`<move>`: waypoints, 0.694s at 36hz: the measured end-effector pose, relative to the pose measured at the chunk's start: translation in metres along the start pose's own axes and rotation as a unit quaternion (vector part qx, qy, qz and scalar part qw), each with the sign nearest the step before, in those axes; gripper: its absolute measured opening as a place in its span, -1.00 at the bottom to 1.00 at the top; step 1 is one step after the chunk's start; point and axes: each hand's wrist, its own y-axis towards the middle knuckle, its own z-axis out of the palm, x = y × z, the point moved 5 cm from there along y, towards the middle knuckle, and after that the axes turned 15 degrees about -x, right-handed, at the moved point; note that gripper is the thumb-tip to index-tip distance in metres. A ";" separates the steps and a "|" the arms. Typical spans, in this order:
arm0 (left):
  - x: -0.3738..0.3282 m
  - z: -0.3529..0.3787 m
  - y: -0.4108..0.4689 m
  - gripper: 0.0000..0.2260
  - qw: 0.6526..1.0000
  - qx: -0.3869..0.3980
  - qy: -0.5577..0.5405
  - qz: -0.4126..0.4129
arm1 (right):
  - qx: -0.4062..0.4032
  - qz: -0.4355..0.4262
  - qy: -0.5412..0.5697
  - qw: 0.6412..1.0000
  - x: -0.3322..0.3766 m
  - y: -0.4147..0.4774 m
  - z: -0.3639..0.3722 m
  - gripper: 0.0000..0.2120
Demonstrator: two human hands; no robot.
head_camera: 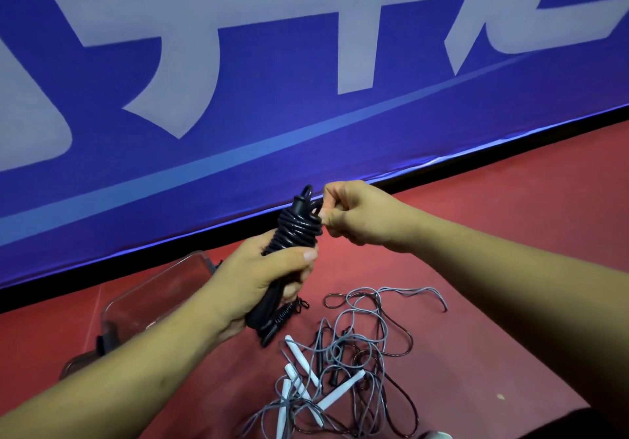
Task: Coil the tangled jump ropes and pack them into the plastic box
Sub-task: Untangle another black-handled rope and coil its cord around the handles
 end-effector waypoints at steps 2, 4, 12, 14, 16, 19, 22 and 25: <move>-0.001 -0.006 0.002 -0.57 1.000 -0.012 -0.008 -0.001 | 0.009 0.010 0.019 1.000 0.000 -0.002 0.003 -0.76; -0.002 -0.010 0.004 -0.53 0.999 -0.035 -0.010 -0.001 | 0.029 0.027 0.049 0.998 0.000 -0.005 0.008 -0.75; -0.011 -0.014 0.005 -0.63 0.996 -0.066 -0.062 0.022 | 0.054 0.073 0.141 0.986 0.002 -0.009 0.012 -0.74; -0.012 -0.016 0.005 -0.72 0.993 -0.081 -0.080 0.014 | 0.038 0.063 0.167 0.983 0.006 -0.007 0.011 -0.79; -0.012 -0.022 0.006 -0.78 0.989 -0.104 -0.103 -0.002 | 0.014 0.059 0.216 0.975 0.012 -0.006 0.007 -0.88; -0.010 -0.033 0.008 -0.83 0.983 -0.117 -0.140 -0.039 | -0.022 0.083 0.338 0.937 0.020 -0.003 -0.003 -0.86; -0.008 -0.036 0.007 -0.76 0.981 -0.082 -0.170 -0.054 | -0.033 0.103 0.343 0.933 0.015 0.000 -0.007 -0.90; -0.009 -0.032 0.007 -0.52 0.980 -0.028 -0.191 -0.040 | -0.010 0.156 0.213 0.964 -0.003 -0.002 0.001 -0.79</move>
